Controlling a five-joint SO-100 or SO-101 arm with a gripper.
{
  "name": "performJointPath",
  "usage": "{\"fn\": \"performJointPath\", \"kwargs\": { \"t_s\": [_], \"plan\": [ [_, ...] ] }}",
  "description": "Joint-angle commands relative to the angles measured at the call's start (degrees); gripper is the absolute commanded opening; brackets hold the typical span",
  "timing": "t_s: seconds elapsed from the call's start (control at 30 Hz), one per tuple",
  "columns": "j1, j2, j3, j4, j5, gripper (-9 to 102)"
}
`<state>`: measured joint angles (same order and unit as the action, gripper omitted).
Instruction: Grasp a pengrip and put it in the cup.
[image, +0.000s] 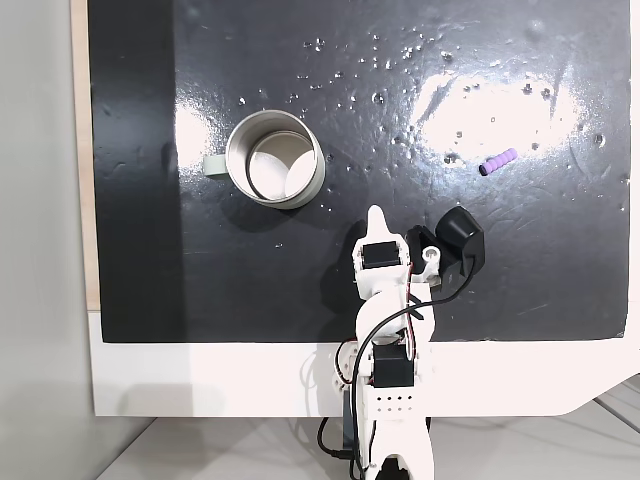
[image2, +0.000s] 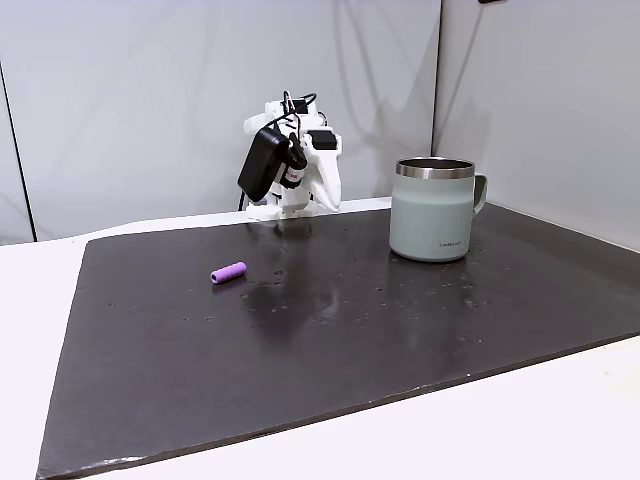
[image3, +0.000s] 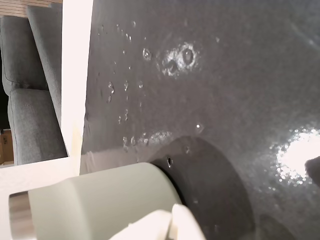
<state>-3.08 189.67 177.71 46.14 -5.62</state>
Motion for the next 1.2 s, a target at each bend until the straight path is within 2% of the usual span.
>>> {"fn": "performJointPath", "kwargs": {
  "t_s": [0.0, 0.37, 0.73, 1.0, 1.17],
  "plan": [
    [2.02, 0.44, -0.35, -1.05, 2.72, 0],
    [12.22, -2.46, -11.34, 4.48, 6.5, 0],
    [19.42, -48.52, -35.16, -0.7, 9.49, 0],
    [22.5, -63.19, -40.17, -10.99, 3.6, 0],
    [22.5, -74.71, -47.55, -11.16, 3.69, 0]
  ]
}}
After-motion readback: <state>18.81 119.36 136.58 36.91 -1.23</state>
